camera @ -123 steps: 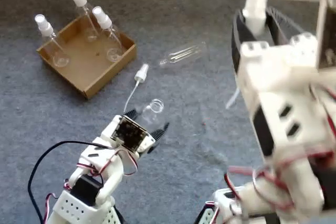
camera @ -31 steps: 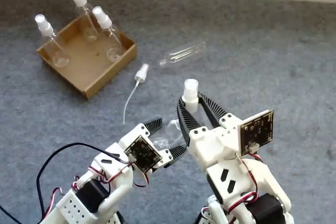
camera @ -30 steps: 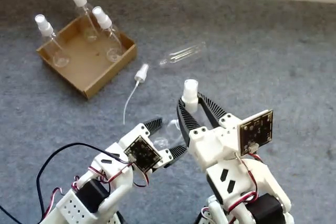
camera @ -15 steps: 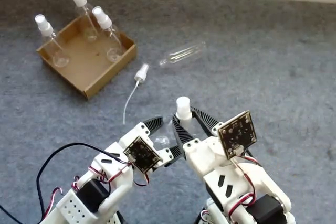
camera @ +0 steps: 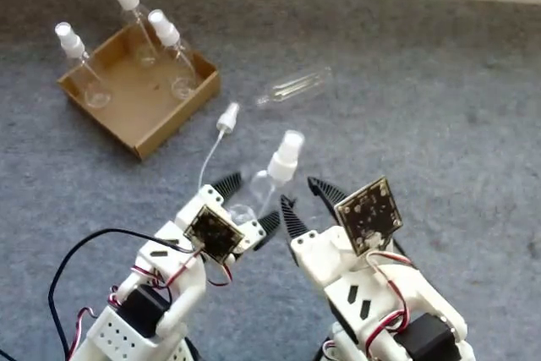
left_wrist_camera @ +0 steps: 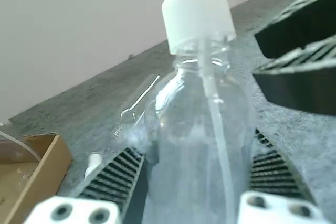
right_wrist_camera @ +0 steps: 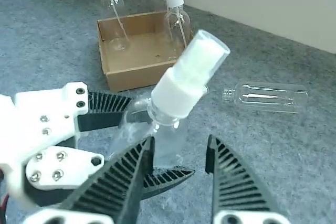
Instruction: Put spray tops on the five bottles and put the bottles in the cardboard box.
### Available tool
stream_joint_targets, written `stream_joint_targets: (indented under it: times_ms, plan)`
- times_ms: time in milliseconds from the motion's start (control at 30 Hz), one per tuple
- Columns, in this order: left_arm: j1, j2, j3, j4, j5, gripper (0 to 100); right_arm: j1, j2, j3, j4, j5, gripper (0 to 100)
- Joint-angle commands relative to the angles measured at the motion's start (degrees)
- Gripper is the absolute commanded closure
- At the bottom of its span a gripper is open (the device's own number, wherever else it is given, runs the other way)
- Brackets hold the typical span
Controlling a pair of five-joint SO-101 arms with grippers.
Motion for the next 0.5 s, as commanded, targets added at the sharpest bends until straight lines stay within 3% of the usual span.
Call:
stream_joint_targets:
  times_ms: [0,167,333,467]
  plan:
    - [-4.4,-0.5,1.1,-5.5,0.4,85,-0.3,0.0,-0.7,0.1,0.5,85.8]
    - [-10.7,-0.5,1.1,-8.2,0.4,85,-0.3,0.0,-0.4,0.0,0.5,85.8]
    - [-11.2,-0.5,1.1,-8.3,0.4,85,-0.3,0.0,1.8,-1.0,0.5,94.8]
    - [-11.3,-0.5,1.1,-8.2,0.2,85,-0.3,0.0,9.1,-8.4,0.4,99.1]
